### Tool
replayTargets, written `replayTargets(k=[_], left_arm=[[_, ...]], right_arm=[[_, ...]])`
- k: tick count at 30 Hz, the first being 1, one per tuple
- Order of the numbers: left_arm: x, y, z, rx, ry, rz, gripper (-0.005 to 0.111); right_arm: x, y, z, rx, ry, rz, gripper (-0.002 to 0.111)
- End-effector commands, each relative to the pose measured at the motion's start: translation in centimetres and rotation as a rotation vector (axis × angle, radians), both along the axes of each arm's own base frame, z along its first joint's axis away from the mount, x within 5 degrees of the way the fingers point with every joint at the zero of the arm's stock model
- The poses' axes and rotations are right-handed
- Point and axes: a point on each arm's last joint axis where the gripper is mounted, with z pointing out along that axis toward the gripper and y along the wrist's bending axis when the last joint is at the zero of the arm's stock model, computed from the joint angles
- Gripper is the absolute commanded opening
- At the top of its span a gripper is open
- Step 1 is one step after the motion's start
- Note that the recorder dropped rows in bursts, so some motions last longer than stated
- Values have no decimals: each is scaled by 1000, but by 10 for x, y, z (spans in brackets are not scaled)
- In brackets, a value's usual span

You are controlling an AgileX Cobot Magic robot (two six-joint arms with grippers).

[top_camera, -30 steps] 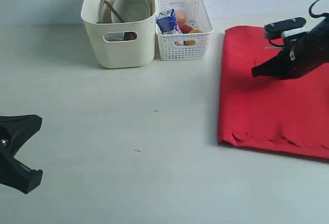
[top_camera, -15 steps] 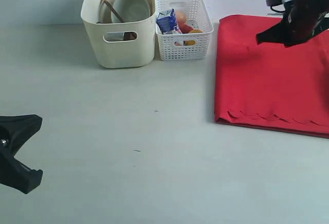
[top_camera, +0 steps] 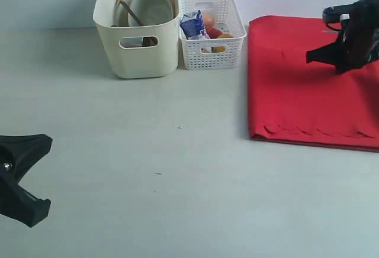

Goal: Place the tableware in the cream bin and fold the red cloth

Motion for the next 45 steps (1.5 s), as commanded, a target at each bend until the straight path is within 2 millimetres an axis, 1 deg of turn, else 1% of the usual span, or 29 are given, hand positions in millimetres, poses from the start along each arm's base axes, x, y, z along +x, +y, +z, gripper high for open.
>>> replayTargets(k=[1,6,8,10,12,14,18,20,24,25,26,27,28,29,31,33,36,39,45], left_arm=[[-1,1,-1,-1,-2,-1,1],[-1,1,-1,-1,-2,-1,1],[-1,1,-1,-1,-2,-1,1],[-1,1,-1,-1,-2,-1,1],[0,1,0,7,-11,-9,1],[0,1,0,14,-21,-7,1],[2,4,1,18,-31,33,1],[2,7,2,5,-30,68,1],[-2,12,4,-41,-31,77,1],[-5,15,6,-65,-47,71,1],[-8,18,7,-81,-58,69,1],[-12,24,7,-106,-83,66,1],[-15,27,8,-127,-98,65,1],[-20,32,12,-164,-139,52,1],[-27,38,18,-231,-195,23,1],[-35,42,26,-277,-275,-39,1],[-43,46,34,-332,-337,-91,1],[-47,46,35,-360,-345,-128,1],[-47,46,35,-360,-345,-128,1]], right_arm=[[16,7,-6,28,-85,82,0],[35,8,-5,13,-103,79,0],[40,9,1,40,-125,59,0],[42,11,13,75,-149,43,0],[42,13,33,77,-176,71,0],[39,12,57,68,-201,90,0],[29,10,104,58,-244,84,0],[20,10,126,79,-285,77,0],[-1,11,159,147,-374,70,0],[-15,11,172,170,-426,78,0],[-22,10,179,179,-462,86,0],[-37,10,182,198,-497,93,0],[-44,10,183,209,-521,98,0],[-56,10,182,231,-556,106,0],[-69,11,181,305,-620,76,0],[-76,11,169,376,-624,18,0],[-76,10,160,392,-590,-10,0],[-76,11,159,393,-590,-10,0],[-76,11,159,393,-590,-10,0]])
